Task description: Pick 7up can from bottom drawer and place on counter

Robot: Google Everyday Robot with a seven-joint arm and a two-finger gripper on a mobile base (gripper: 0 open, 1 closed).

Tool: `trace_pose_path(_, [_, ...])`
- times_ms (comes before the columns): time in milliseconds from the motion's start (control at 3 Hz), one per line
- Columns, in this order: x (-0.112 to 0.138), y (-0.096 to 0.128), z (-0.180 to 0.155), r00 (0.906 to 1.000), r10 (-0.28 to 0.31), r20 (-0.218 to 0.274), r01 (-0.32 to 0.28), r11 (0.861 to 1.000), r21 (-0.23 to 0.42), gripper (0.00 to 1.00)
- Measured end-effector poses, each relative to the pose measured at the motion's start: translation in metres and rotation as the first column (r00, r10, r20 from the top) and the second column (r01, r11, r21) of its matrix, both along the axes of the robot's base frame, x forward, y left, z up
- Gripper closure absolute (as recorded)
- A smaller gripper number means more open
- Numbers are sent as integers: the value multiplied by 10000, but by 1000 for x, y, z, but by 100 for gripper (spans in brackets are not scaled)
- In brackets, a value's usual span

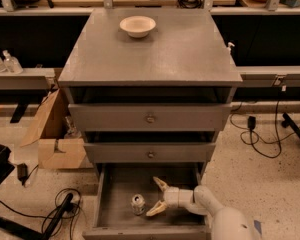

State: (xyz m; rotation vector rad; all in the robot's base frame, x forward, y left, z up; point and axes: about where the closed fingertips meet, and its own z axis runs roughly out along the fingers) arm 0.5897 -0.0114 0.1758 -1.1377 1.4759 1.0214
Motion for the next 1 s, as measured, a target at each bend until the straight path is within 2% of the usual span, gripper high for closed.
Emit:
trace_pose_path(333, [1,19,-5,9993,342,122,-342,9994,39,0])
trace_pose_path(667, [10,26,6,9980,455,441,-426,9970,-642,0])
trace_pose_path(1000, [8,25,21,9988,180,457,-121,9918,-1275,0])
